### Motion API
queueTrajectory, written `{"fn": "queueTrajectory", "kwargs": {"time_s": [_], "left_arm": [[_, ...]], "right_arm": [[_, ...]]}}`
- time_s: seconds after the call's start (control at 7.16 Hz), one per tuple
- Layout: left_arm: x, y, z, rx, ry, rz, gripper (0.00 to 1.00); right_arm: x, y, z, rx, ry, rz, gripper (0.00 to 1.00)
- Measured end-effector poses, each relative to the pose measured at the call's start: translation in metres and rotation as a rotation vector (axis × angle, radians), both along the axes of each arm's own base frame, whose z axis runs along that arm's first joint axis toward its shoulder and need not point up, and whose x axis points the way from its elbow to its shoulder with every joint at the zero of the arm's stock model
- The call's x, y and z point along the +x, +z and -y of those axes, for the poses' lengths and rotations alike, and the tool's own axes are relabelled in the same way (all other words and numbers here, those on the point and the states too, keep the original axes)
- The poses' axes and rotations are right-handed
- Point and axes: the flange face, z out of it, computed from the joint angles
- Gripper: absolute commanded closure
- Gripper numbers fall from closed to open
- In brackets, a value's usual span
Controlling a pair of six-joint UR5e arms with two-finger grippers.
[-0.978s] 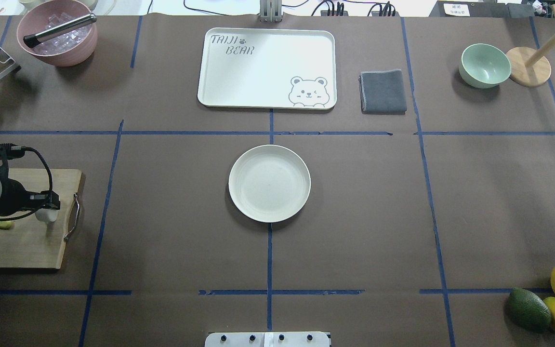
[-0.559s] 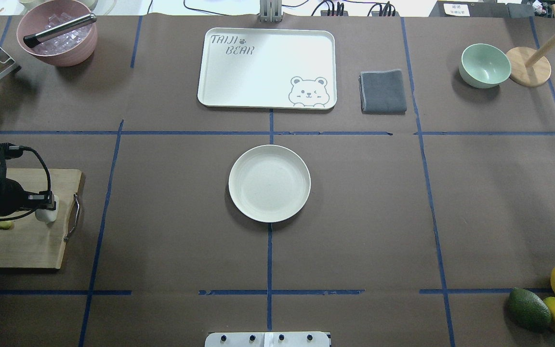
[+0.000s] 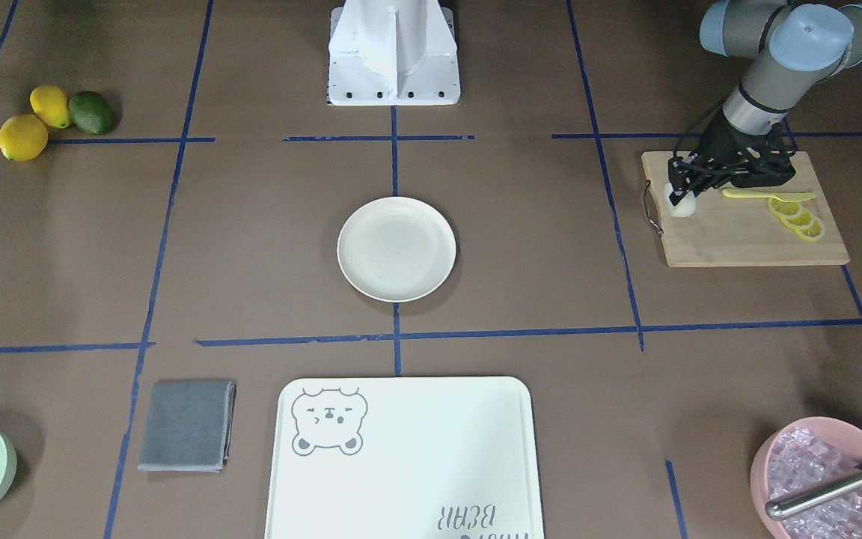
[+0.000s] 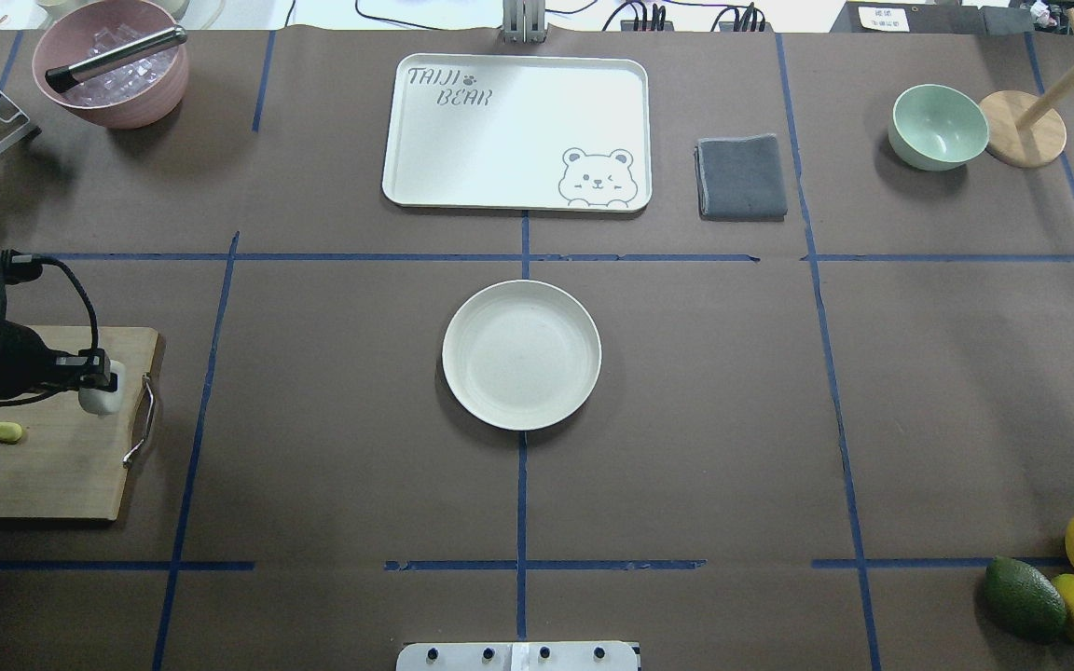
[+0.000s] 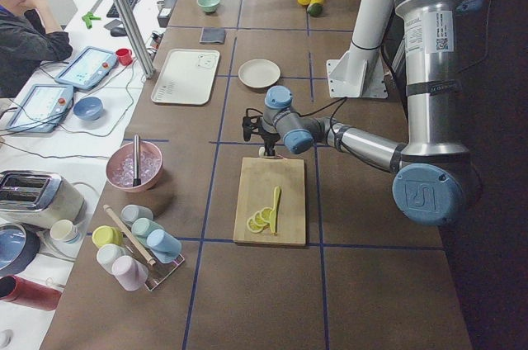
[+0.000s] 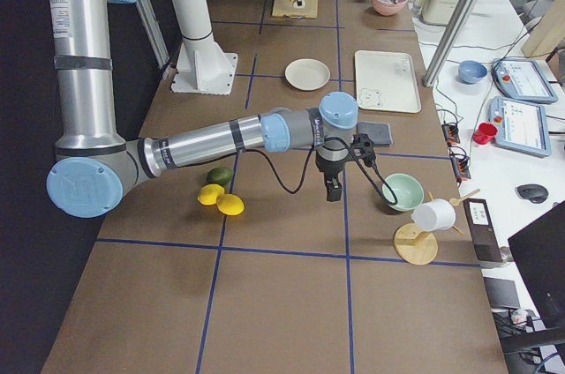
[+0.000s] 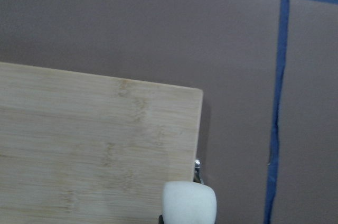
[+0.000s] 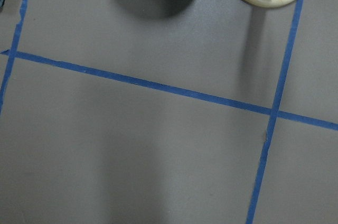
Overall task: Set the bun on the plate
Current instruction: 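Carry the bun with the left gripper over the white plate and lower it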
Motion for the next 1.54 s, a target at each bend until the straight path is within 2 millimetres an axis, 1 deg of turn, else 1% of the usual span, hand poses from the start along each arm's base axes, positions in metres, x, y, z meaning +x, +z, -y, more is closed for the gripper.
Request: {"fn": "queueTrajectory", "kwargs": {"time_s": [0.14, 0.28, 0.42, 0.56, 0.7, 0.84, 0.98, 1.12, 1.26, 1.4, 1.54], "left_arm": [[0.018, -0.036, 0.021, -0.007, -0.008, 0.003, 0.70], [0.041, -0.083, 0.045, -0.012, -0.020, 0.021, 0.70], [0.060, -0.129, 0.063, -0.012, -0.036, 0.044, 0.70], [0.084, -0.175, 0.072, -0.022, -0.046, 0.053, 0.70], [0.118, -0.214, 0.069, -0.046, -0.051, 0.047, 0.70], [0.161, -0.246, 0.063, -0.064, -0.057, 0.044, 0.70], [0.207, -0.275, 0.058, -0.078, -0.063, 0.042, 0.70], [0.247, -0.300, 0.053, -0.088, -0.067, 0.040, 0.70], [0.279, -0.318, 0.047, -0.085, -0.067, 0.044, 0.70], [0.305, -0.328, 0.040, -0.076, -0.061, 0.056, 0.70], [0.326, -0.331, 0.037, -0.066, -0.059, 0.067, 0.70]], "right_arm": [[0.003, 0.005, -0.003, -0.007, 0.004, -0.002, 0.00], [0.007, 0.009, -0.006, -0.015, 0.009, -0.004, 0.00], [0.010, 0.013, -0.009, -0.020, 0.013, -0.007, 0.00], [0.012, 0.017, -0.011, -0.027, 0.016, -0.010, 0.00], [0.015, 0.023, -0.016, -0.038, 0.020, -0.012, 0.00], [0.019, 0.030, -0.022, -0.052, 0.025, -0.014, 0.00], [0.023, 0.036, -0.027, -0.059, 0.028, -0.016, 0.00], [0.029, 0.042, -0.033, -0.059, 0.026, -0.018, 0.00], [0.035, 0.047, -0.036, -0.054, 0.024, -0.020, 0.00], [0.040, 0.049, -0.038, -0.050, 0.025, -0.021, 0.00], [0.042, 0.050, -0.039, -0.049, 0.027, -0.021, 0.00]]}}
